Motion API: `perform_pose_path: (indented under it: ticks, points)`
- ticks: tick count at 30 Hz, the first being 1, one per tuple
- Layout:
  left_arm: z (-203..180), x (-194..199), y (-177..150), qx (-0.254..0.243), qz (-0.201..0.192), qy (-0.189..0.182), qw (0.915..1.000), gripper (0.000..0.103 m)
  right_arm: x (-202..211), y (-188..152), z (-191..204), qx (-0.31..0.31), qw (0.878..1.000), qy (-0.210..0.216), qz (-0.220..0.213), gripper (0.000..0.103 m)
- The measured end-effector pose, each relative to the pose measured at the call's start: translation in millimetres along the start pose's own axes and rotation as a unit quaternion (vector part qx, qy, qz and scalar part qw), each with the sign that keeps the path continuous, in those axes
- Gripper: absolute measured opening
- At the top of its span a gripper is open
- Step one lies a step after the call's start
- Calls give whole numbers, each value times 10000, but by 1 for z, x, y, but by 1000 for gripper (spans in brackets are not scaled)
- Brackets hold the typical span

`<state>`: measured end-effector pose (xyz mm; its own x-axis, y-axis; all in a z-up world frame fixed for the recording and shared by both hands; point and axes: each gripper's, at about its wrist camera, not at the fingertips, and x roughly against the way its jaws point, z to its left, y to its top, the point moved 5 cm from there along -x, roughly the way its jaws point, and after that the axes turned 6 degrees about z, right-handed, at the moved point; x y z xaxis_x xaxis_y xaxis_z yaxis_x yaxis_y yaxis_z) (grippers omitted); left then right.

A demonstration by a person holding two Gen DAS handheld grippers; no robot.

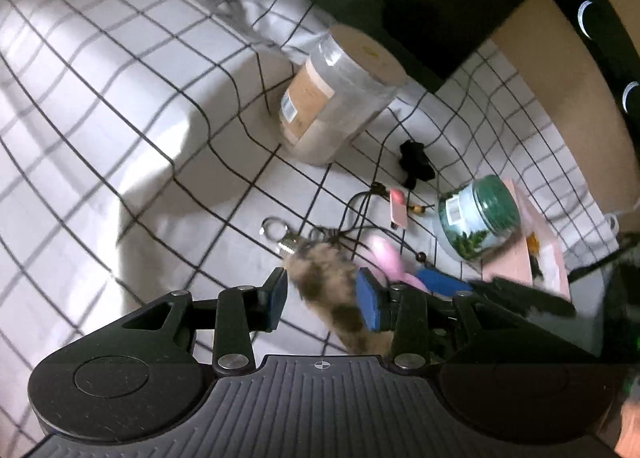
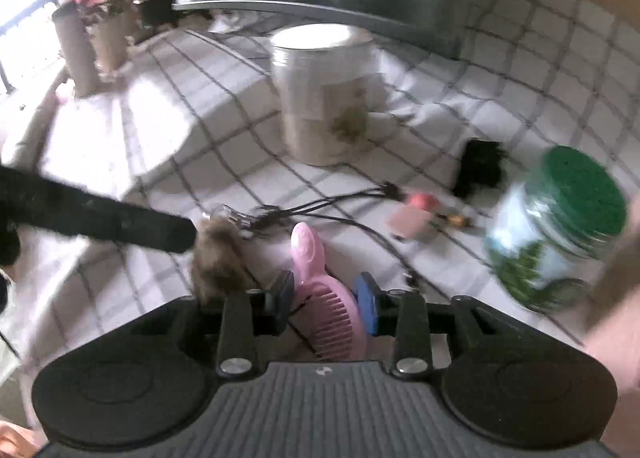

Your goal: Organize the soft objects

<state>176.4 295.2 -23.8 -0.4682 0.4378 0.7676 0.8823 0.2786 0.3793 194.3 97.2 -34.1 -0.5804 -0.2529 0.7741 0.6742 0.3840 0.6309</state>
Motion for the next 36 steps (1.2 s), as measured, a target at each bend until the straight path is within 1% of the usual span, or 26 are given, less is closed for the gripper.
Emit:
perform_pose_path:
  ticks: [3, 4, 6, 7, 10, 13, 14, 16, 18, 19, 21, 22, 24, 25, 26, 27, 28, 29, 30, 31, 33, 34, 36]
  points:
    - [-12, -12, 7, -120, -9, 35, 9999, 42, 11, -15, -18, -247, 9986, -457, 11, 34]
    - [-19, -17, 9, -192, 10, 29, 9998, 42, 14, -21, -23, -347, 9980, -526, 29, 34]
    - [-33, -24, 13, -456, 26, -15, 9990, 42, 26, -31, -31, -635, 9966, -510, 74, 34]
    - [-40, -29, 15, -658, 15, 45, 9978, 42, 30, -35, -31, -741, 9961, -468, 52, 34]
    - [-55, -46, 13, -1177, 204, 530, 9914, 42, 47, -40, -32, -888, 9943, -562, -185, 35]
    - [-62, -53, 7, -1701, 307, 828, 9815, 43, 52, -42, -35, -1041, 9921, -645, -271, 42]
    - [-63, -52, 5, -1892, 295, 944, 9769, 44, 52, -43, -36, -1078, 9916, -656, -273, 46]
    - [-61, -50, 4, -2169, 294, 1116, 9694, 46, 51, -44, -39, -1142, 9907, -685, -266, 48]
    - [-54, -44, 6, -2307, 216, 1393, 9628, 46, 47, -46, -42, -1222, 9898, -683, -251, 49]
    - [-48, -41, 10, -2342, 159, 1595, 9589, 46, 46, -47, -43, -1271, 9893, -669, -253, 50]
    - [-38, -36, 18, -2320, 58, 1934, 9533, 46, 43, -50, -47, -1405, 9877, -617, -296, 57]
    - [-32, -34, 23, -2265, 16, 2051, 9522, 46, 42, -52, -49, -1494, 9865, -591, -329, 58]
    - [-21, -27, 34, -2082, -67, 2141, 9543, 45, 40, -56, -53, -1657, 9841, -551, -331, 59]
    - [-16, -24, 39, -1939, -103, 2142, 9573, 45, 38, -58, -54, -1710, 9835, -521, -285, 60]
    - [-11, -22, 42, -1770, -134, 2093, 9616, 43, 36, -61, -55, -1728, 9835, -482, -235, 63]
    - [-7, -18, 45, -1539, -183, 1956, 9684, 42, 37, -62, -55, -1690, 9841, -460, -285, 67]
    - [-3, -13, 47, -1276, -243, 1744, 9761, 42, 37, -62, -55, -1663, 9847, -444, -281, 68]
    - [-2, -9, 47, -1075, -296, 1573, 9812, 42, 36, -62, -55, -1645, 9851, -423, -270, 73]
    - [-1, -7, 47, -931, -359, 1481, 9839, 42, 36, -61, -54, -1632, 9855, -377, -261, 80]
    - [-1, -5, 47, -844, -444, 1466, 9846, 42, 34, -60, -54, -1641, 9856, -307, -263, 84]
    - [-3, -3, 46, -855, -564, 1514, 9831, 42, 31, -59, -53, -1680, 9852, -152, -297, 98]
    - [-4, -5, 46, -880, -565, 1540, 9825, 42, 30, -58, -51, -1669, 9854, -115, -310, 100]
    - [-7, -16, 46, -973, -411, 1537, 9825, 42, 27, -57, -47, -1597, 9866, -148, -311, 103]
